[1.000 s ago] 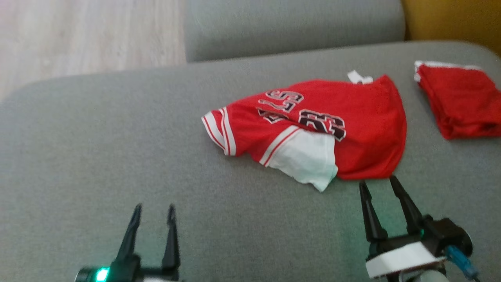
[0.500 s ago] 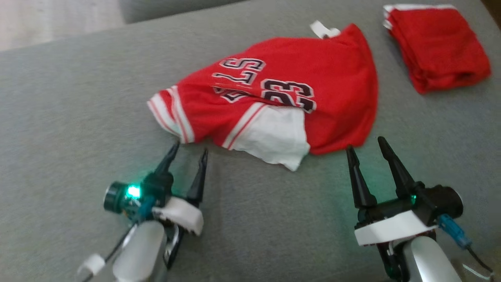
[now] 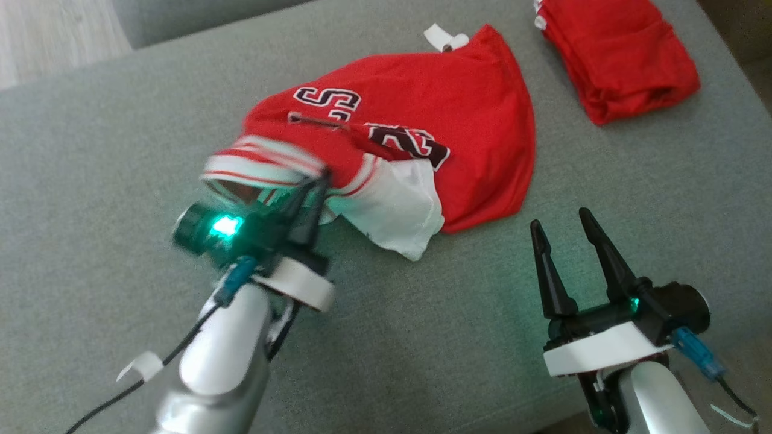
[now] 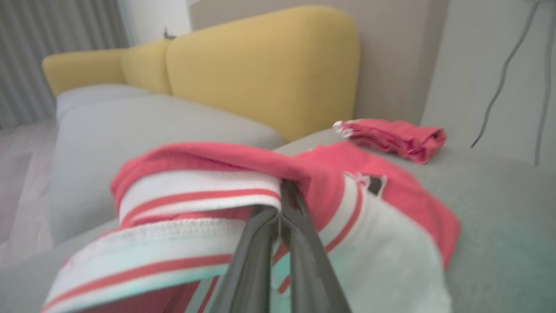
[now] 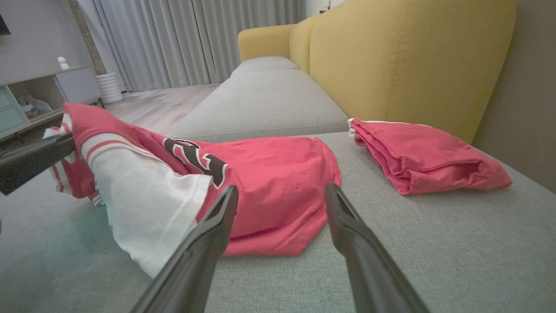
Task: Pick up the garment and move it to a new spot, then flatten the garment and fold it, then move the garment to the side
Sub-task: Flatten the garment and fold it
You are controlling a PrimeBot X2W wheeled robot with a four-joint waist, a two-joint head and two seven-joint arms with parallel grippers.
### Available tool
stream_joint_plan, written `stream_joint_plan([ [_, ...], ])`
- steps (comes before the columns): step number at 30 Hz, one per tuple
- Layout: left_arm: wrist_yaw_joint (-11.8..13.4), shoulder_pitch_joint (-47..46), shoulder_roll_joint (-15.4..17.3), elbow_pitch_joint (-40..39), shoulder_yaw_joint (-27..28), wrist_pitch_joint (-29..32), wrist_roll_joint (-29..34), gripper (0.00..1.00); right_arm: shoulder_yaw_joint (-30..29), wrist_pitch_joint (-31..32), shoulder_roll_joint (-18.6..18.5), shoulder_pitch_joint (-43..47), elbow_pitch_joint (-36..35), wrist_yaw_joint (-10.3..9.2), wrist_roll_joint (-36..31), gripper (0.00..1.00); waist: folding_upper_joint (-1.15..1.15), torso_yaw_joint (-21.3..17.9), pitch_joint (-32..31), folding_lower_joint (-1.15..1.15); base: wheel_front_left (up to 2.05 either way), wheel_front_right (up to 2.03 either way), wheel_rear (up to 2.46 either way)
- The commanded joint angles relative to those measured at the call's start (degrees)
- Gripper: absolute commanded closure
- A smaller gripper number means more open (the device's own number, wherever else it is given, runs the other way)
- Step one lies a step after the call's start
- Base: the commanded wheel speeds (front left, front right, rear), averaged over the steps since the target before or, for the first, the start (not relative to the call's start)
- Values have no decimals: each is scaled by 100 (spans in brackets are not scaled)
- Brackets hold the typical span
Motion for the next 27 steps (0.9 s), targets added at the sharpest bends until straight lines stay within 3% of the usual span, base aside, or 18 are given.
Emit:
stream_joint_plan([
  [1,-67,-332,79,-516,-17,-45,39,100,155,-14,-17,4,-145,-4,80,0,0,14,-182,0,0,0,0],
  [6,-117,-919,85,-1087,-397,-4,-170,100,189,-14,-17,87,-118,-4,145,0,0,51,-448,0,0,0,0],
  [10,-125,-2222,263,-1610,-1002,471,-845,100,235,-14,-17,192,-88,-4,216,0,0,20,-783,0,0,0,0],
  [17,-24,-3739,553,-1363,-688,970,-1049,100,168,-14,-17,347,-86,-4,271,0,0,60,-1078,0,0,0,0],
  [21,82,-3610,820,-874,-495,1527,-1219,100,107,-14,-17,387,-122,-4,290,0,0,146,-1119,0,0,0,0],
  [27,153,-1824,1462,-646,-306,1911,-1716,100,8,-14,-17,436,-210,-4,293,0,0,311,-1004,0,0,0,0],
])
